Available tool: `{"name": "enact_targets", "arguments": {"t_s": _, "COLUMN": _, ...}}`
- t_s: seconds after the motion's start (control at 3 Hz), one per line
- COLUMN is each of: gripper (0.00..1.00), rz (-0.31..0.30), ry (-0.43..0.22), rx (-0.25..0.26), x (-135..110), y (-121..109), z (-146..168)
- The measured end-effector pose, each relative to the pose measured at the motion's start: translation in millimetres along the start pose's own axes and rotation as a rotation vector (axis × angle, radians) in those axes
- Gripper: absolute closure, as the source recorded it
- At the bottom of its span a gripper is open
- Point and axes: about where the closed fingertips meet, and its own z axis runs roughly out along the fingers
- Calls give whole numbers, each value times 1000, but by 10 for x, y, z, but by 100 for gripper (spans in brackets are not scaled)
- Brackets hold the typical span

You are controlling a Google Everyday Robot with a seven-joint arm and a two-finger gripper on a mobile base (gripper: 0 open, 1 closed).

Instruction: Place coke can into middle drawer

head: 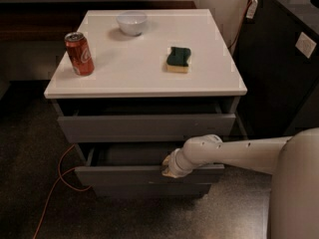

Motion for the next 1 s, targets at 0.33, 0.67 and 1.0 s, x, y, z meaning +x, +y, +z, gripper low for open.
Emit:
{"name": "enact_targets", "arguments": {"t_s": 0.33, "gripper": 52, "rz": 1, "ry": -13, "rx": -19, "x": -48, "y": 88, "z": -22}}
{"name": "enact_targets", "arguments": {"t_s": 0.67, "gripper": 21, "rz": 2, "ry": -18, "rx": -24, "x": -60, "y": 108, "z": -35}}
{"name": "enact_targets", "arguments": {"t_s": 1.0, "gripper": 0, "rz": 27, "ry": -124, "rx": -133, "x": -434, "y": 532, "z": -277}}
